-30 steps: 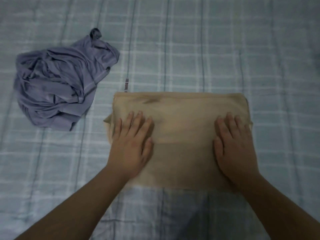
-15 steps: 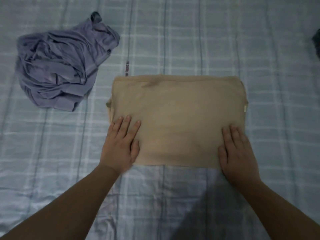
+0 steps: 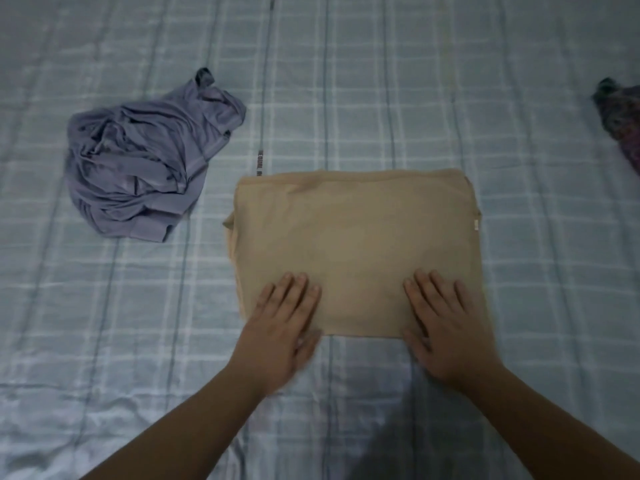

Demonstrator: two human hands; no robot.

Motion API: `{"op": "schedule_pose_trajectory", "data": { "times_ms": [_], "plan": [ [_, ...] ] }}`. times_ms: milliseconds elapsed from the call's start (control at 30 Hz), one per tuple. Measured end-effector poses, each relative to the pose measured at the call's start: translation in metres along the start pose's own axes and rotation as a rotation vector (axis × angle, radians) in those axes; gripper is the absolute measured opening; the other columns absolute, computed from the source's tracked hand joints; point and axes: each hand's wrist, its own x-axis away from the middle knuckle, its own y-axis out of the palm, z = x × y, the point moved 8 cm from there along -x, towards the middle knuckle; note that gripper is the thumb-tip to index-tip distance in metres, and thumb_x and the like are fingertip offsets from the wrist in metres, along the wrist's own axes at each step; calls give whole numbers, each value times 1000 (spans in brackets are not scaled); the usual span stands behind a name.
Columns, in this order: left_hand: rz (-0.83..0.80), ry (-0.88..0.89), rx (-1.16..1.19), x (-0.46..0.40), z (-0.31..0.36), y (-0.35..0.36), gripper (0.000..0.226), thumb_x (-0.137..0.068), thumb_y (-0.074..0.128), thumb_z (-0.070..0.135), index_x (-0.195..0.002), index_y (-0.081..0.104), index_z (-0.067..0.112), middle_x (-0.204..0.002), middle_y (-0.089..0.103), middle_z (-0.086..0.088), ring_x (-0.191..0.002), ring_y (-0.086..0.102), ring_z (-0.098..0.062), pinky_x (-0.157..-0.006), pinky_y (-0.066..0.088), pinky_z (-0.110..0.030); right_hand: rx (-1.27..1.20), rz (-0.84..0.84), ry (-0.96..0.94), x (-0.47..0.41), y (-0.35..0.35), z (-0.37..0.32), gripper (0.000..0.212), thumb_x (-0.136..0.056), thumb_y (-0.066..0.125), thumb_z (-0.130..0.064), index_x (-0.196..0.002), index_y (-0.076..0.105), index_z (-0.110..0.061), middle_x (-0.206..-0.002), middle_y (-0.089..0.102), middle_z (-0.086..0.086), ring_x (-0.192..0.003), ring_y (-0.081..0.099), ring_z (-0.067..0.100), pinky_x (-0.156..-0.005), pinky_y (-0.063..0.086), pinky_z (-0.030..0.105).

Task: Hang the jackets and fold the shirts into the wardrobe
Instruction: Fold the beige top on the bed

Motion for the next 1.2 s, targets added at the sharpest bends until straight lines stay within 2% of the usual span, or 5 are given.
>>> {"op": "schedule_pose_trajectory", "data": {
  "times_ms": [433, 567, 700, 833, 1200],
  "plan": [
    [-166, -55, -38, -12, 20, 13, 64, -98, 33, 55, -155, 26, 26, -161, 25, -8, -150, 17, -29, -116, 23, -55, -214, 96, 91, 3, -6, 3, 59, -97, 34, -42, -143, 49, -8, -150, 44, 15, -137, 42, 36, -115, 26, 52],
    [-117, 4, 62, -61, 10, -11, 56, -97, 43, 36, -151, 37, 19, -157, 33, -8, -148, 22, -31, -119, 22, -49, -727, 273, 442, 10, -12, -15, 44, -87, 44, -26, -116, 66, -2, -121, 65, 17, -114, 56, 23, -106, 37, 27],
    [-135, -24, 102, -135, -19, -19, 61, -92, 41, 33, -147, 39, 7, -153, 38, -15, -147, 24, -35, -118, 23, -48, -1166, 156, 1096, 29, 26, -44, 55, -89, 47, -62, -87, 69, -12, -71, 69, 9, -61, 65, 22, -58, 54, 32],
    [-112, 25, 85, -199, -25, -35, 62, -90, 37, 34, -146, 40, 7, -153, 39, -15, -144, 28, -35, -120, 22, -46, -1577, 134, 1312, 19, 48, -69, 8, -91, 55, 12, -85, 56, 7, -55, 55, 14, -36, 53, 8, -35, 45, 21],
    [-333, -31, 152, -264, -48, -41, 54, -88, 67, 33, -135, 47, 16, -131, 55, -10, -118, 52, -31, -99, 42, -39, -1330, 60, 1476, 29, 48, -98, 35, -61, 61, -42, -61, 68, -8, -54, 67, 8, -55, 68, 23, -63, 59, 42]
  ]
}}
